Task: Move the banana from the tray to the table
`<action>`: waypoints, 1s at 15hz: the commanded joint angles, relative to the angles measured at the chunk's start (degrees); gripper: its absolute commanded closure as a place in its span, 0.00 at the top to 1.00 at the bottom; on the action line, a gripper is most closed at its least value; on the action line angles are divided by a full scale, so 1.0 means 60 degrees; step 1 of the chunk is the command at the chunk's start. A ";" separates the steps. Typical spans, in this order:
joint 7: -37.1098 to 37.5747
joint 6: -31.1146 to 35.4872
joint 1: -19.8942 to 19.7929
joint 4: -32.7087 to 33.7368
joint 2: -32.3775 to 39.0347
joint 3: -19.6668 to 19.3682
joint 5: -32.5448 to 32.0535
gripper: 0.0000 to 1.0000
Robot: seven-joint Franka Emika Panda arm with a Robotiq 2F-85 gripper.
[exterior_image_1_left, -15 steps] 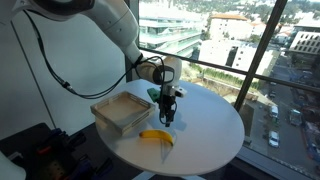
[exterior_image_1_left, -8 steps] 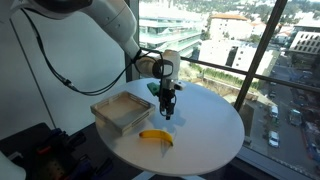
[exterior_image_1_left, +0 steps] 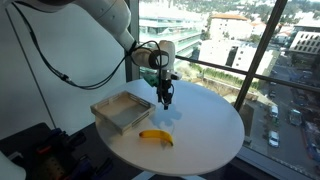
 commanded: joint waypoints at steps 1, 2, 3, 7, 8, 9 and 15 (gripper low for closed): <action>-0.0300 -0.0115 0.0123 -0.0330 -0.0535 0.0151 -0.0193 1.00; -0.0321 -0.0114 0.0182 -0.0361 -0.0602 0.0175 -0.0222 1.00; -0.0336 -0.0103 0.0244 -0.0399 -0.0671 0.0198 -0.0244 1.00; -0.0357 -0.0099 0.0450 -0.0542 -0.0969 0.0300 -0.0348 1.00; -0.0338 -0.0087 0.0503 -0.0607 -0.1066 0.0323 -0.0367 1.00; -0.0322 -0.0096 0.0544 -0.0652 -0.1145 0.0341 -0.0392 1.00; -0.0180 -0.0051 0.0841 -0.1159 -0.1784 0.0430 -0.0567 1.00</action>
